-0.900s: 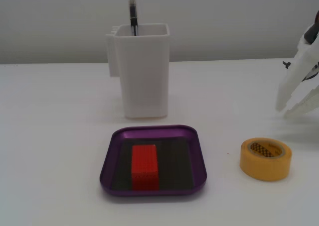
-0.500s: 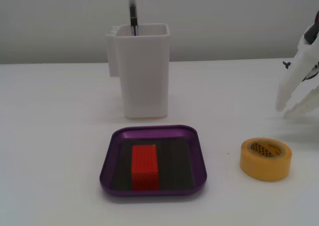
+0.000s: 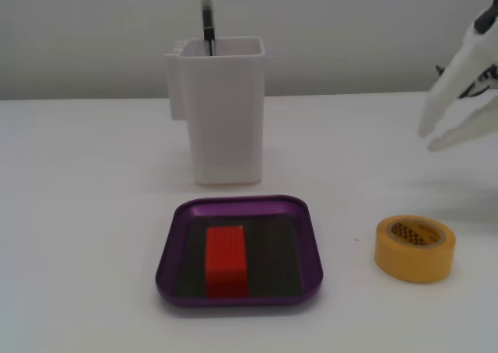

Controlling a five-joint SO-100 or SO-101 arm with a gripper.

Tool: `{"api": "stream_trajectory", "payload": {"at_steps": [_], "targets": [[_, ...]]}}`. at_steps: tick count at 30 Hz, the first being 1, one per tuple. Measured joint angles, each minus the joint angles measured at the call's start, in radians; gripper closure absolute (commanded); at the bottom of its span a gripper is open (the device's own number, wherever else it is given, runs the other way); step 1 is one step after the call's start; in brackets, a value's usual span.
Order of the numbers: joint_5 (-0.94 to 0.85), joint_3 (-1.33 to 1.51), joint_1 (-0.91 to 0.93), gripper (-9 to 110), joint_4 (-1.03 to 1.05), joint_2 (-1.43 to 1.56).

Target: Grab up the yellow tape and put it in the box.

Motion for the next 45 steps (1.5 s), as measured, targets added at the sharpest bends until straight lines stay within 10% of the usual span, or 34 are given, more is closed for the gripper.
{"api": "stream_trajectory", "payload": {"at_steps": [20, 45], "targets": [[-0.092, -0.624, -0.077, 82, 0.081, -1.075], [-0.098, -0.518, -0.356, 82, 0.037, -1.155]]}}
